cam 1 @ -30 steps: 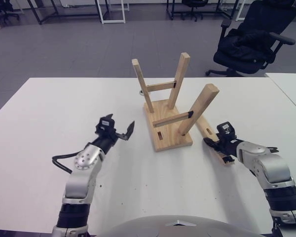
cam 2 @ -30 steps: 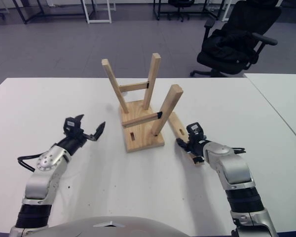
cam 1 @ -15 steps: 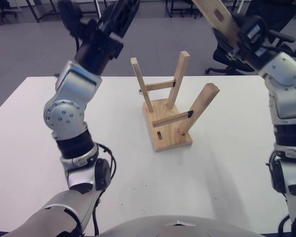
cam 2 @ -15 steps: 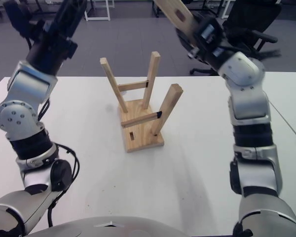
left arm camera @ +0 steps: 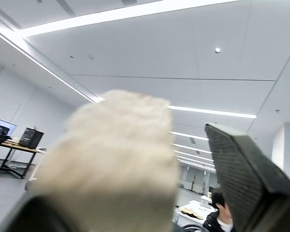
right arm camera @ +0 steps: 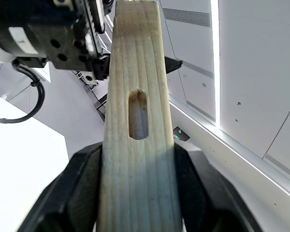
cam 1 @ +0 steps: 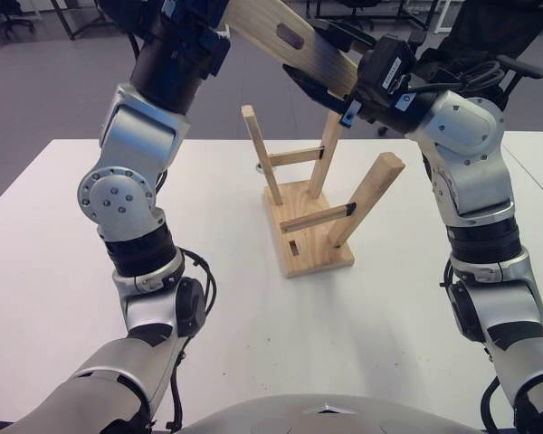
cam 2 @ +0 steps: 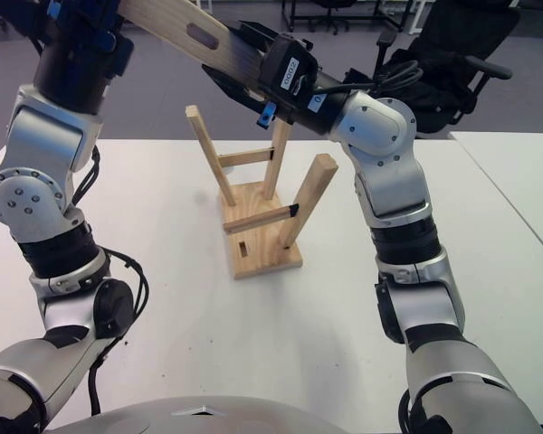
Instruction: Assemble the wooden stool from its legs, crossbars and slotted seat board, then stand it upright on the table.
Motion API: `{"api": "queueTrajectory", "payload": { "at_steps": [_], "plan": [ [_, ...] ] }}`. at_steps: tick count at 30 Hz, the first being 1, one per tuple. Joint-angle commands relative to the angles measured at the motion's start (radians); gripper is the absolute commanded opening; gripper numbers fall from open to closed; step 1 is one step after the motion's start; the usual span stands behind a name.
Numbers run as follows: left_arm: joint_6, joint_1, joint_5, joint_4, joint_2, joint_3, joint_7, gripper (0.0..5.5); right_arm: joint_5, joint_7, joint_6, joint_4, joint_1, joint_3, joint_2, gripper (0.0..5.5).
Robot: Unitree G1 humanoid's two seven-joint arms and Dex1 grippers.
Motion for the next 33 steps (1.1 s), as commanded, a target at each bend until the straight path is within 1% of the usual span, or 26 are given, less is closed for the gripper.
{"api": "queueTrajectory", "payload": {
  "at_steps": [1, 8, 11, 14, 15, 16, 19, 22, 23, 27, 29, 31, 33],
  "plan": [
    [-0.027, 0.054, 0.029, -0.036, -0.005, -0.042, -0.006, 2.72, 0.001, -0.003, 0.016, -0.03, 0.015, -0.011, 0.01, 2.07],
    [-0.087, 0.062, 0.07, -0.037, -0.003, -0.065, -0.001, 1.47, -0.007, 0.0, 0.025, -0.051, 0.026, -0.008, 0.015, 2.07],
    [-0.1, 0.071, 0.081, -0.039, -0.003, -0.065, 0.015, 1.05, -0.01, 0.001, 0.029, -0.05, 0.025, -0.007, 0.017, 2.07],
    [-0.111, 0.083, 0.073, -0.051, -0.011, -0.062, 0.025, 1.05, -0.012, 0.009, 0.044, -0.046, 0.02, -0.002, 0.015, 2.07],
    [-0.113, 0.085, 0.069, -0.056, -0.012, -0.061, 0.027, 1.05, -0.014, 0.016, 0.051, -0.047, 0.021, 0.001, 0.011, 2.44],
    [-0.114, 0.086, 0.065, -0.06, -0.011, -0.06, 0.027, 1.04, -0.018, 0.019, 0.052, -0.047, 0.021, 0.003, 0.01, 2.62],
    [-0.127, 0.11, 0.069, -0.074, -0.003, -0.049, 0.044, 1.04, -0.031, 0.015, 0.055, -0.045, 0.015, 0.012, 0.02, 3.39],
    [-0.123, 0.15, 0.061, -0.12, 0.049, -0.013, 0.051, 1.04, -0.045, 0.025, 0.082, -0.087, 0.026, 0.017, 0.0, 3.92],
    [-0.11, 0.173, 0.061, -0.152, 0.083, -0.001, 0.056, 1.04, -0.031, 0.021, 0.108, -0.113, 0.019, -0.003, -0.006, 4.16],
    [-0.037, 0.337, 0.07, -0.288, 0.212, 0.02, 0.082, 1.04, 0.017, -0.052, 0.236, -0.079, -0.008, -0.164, -0.062, 4.88],
    [-0.018, 0.442, 0.096, -0.34, 0.236, 0.016, 0.11, 1.03, 0.031, -0.088, 0.308, -0.063, 0.021, -0.238, -0.098, 4.95],
    [-0.027, 0.569, 0.148, -0.386, 0.192, -0.015, 0.179, 1.03, 0.005, -0.132, 0.35, -0.038, 0.101, -0.288, -0.132, 4.95],
    [-0.043, 0.66, 0.202, -0.408, 0.135, -0.052, 0.251, 1.03, -0.054, -0.177, 0.339, -0.004, 0.198, -0.301, -0.156, 4.95]
  ]
}}
